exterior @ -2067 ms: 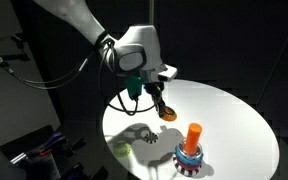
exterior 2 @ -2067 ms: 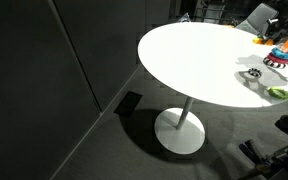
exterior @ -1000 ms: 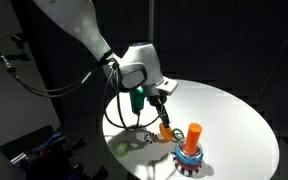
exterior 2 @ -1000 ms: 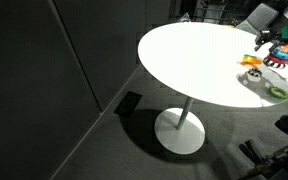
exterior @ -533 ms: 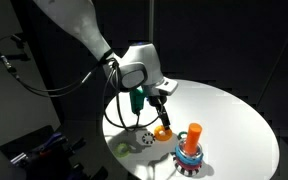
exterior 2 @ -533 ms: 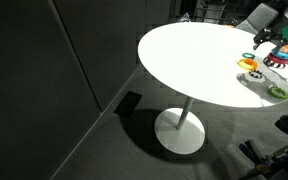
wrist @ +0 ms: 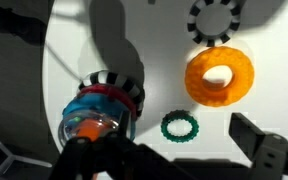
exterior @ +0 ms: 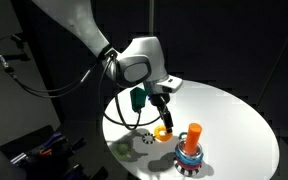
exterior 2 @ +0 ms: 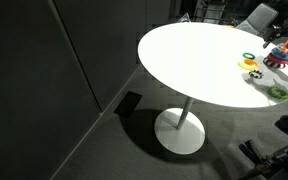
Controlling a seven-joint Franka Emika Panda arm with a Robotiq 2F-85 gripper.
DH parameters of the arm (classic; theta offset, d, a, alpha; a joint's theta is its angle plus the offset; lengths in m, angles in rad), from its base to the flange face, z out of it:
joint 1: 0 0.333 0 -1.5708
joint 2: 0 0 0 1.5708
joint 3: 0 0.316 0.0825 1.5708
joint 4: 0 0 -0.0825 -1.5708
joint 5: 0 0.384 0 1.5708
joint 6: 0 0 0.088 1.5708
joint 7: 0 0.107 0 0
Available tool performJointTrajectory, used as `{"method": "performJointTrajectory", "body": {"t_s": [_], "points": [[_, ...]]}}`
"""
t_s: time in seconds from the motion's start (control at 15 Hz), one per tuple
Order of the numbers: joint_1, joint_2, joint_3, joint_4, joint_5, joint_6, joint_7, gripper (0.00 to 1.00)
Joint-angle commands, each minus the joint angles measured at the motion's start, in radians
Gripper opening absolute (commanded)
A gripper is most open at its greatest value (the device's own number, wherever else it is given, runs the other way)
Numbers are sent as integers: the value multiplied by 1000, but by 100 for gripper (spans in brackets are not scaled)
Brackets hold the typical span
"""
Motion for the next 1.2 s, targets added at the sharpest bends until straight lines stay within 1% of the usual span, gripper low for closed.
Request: {"method": "performJointTrajectory", "body": {"t_s": [0.0, 0.13, 0.33, 0.73, 1.13], "points": [[16, -31, -58, 1, -109, -27, 101, 100], [17, -33, -81, -1, -155, -16, 154, 100], [8, -28, -93, -8, -178, 15, 203, 100], [12, -10, -121, -15, -175, 108, 256, 100], [30, 29, -159, -19, -162, 171, 269, 100]]}}
